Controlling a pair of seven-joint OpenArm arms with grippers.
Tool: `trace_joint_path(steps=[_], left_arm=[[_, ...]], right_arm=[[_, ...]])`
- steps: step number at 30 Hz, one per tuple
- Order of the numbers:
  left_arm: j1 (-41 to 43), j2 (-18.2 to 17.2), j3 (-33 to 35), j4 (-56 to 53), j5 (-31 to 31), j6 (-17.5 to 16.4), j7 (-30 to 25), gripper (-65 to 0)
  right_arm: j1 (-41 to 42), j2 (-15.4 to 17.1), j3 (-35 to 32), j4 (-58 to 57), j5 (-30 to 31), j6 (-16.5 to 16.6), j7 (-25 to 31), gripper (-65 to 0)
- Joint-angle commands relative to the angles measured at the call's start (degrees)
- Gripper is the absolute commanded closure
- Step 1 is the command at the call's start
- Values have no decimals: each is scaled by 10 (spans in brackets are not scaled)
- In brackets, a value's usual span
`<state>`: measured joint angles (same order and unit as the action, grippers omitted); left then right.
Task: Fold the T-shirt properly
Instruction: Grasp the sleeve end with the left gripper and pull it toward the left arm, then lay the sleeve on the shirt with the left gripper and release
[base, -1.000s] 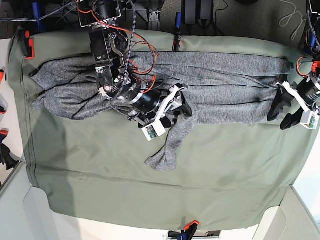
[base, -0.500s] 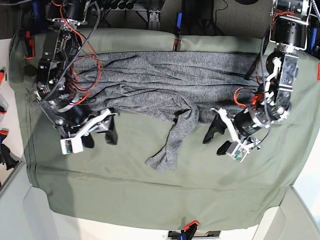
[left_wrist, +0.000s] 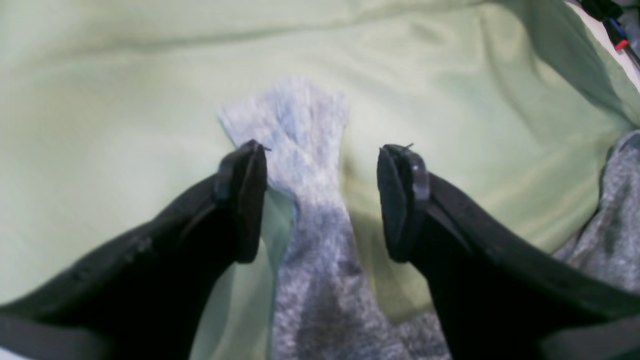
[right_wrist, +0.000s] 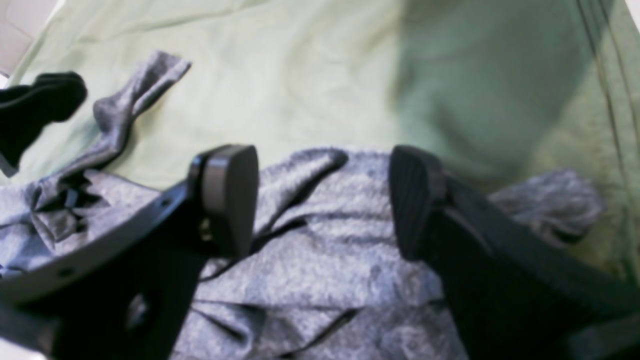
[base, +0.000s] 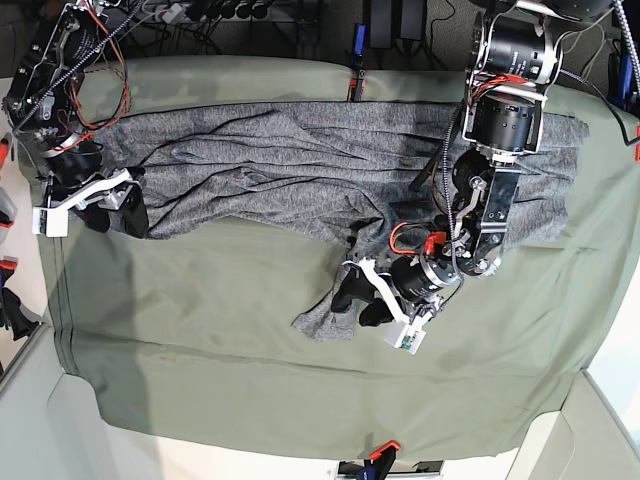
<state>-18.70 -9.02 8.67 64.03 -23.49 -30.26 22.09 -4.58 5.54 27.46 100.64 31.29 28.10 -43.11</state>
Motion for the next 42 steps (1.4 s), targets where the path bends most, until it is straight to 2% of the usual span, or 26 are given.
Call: trace_joint_path(steps=[1, 7, 14, 15, 16, 19, 20, 25, 29, 33, 36, 42], left_arm=[[-17, 5, -2, -2, 0, -2, -13, -378], [-40, 16, -2, -75, 37, -1, -28, -378], [-42, 17, 34, -80, 56, -2, -38, -370], [-42, 17, 41, -80, 56, -2, -46, -334], [-42, 17, 45, -80, 56, -2, -52, -266], [-42, 17, 45, -80, 56, -2, -65, -27], [-43, 16, 45, -80, 56, -2, -70, 0], [-49, 0, 22, -44, 49, -2, -72, 0], [-27, -31, -11, 43, -1, -23, -17, 0], [39, -66, -37, 153, -66, -32, 44, 0], [106, -82, -68, 229, -82, -32, 47, 0], [240, -82, -167, 348, -93, -32, 47, 0]], right_arm=[[10, 3, 0, 10, 13, 7, 12, -405], [10, 3, -1, 10, 13, 7, 10, -405], [11, -7, -2, 10, 26, 7, 10, -405], [10, -11, -2, 10, 26, 7, 10, -405], [11, -15, -2, 10, 26, 7, 11, -405], [11, -26, -2, 10, 26, 7, 11, -405], [11, -27, -2, 10, 26, 7, 11, -405], [11, -27, -2, 10, 25, 7, 15, -405], [11, -27, -2, 10, 4, 7, 18, -405], [11, -27, -2, 10, -29, 7, 42, -405], [11, -27, -2, 10, -39, 6, 57, -405], [11, -27, -2, 10, -42, 7, 60, -405]])
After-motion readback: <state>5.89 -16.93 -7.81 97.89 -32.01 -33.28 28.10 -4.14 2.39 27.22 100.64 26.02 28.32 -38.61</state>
